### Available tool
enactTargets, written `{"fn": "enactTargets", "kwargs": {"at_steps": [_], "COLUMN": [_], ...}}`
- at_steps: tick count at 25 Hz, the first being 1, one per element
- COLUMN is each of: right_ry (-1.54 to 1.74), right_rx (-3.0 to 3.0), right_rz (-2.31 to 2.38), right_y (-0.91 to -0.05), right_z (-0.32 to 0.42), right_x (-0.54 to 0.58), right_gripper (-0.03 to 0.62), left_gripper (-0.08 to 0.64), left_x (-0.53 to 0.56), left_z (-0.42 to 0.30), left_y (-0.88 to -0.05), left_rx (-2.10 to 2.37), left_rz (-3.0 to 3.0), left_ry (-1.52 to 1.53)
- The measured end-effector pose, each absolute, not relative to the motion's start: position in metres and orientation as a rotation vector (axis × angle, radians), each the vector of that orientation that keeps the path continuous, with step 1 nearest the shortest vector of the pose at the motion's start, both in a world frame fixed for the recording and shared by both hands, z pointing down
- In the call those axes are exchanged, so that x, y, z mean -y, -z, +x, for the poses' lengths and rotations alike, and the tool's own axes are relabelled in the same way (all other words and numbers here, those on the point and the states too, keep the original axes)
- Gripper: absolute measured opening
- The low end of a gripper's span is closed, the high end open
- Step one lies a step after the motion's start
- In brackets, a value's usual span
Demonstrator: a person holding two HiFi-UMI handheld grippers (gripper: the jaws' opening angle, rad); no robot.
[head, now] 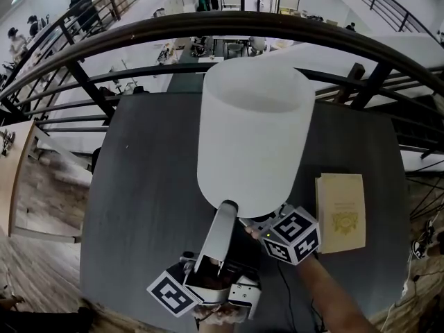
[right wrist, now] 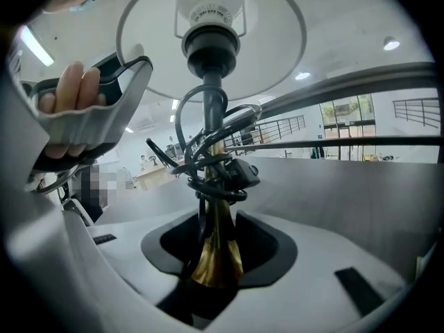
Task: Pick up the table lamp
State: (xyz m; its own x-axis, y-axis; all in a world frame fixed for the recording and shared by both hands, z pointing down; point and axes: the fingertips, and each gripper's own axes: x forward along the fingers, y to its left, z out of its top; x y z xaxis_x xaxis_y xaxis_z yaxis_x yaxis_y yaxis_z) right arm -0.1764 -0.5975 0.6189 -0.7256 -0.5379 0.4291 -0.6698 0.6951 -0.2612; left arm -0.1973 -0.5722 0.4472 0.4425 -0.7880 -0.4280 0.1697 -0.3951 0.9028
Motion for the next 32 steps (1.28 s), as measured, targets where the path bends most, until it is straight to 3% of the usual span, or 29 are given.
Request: {"fn": "enactTargets", "kwargs": {"at_steps": [14, 32], "right_ry": [-0.526, -0.463], "right_rx": [2.639, 2.710], "right_rz": [0.964, 1.000], "right_y": [-0.585, -0.450], "right_z": [-0.188, -0.166], "right_x": [0.582, 0.542], "right_gripper": [0.153, 0.149], "left_gripper": [0.107, 0.106], "left_x": [0.558, 0.504], "left_z": [-0.206, -0.184], "left_y": [-0.414, -0.283], "left_rx": [0.520, 0.478], "left_rz": [1.705, 1.811], "left_ry": [1.184, 1.235]}}
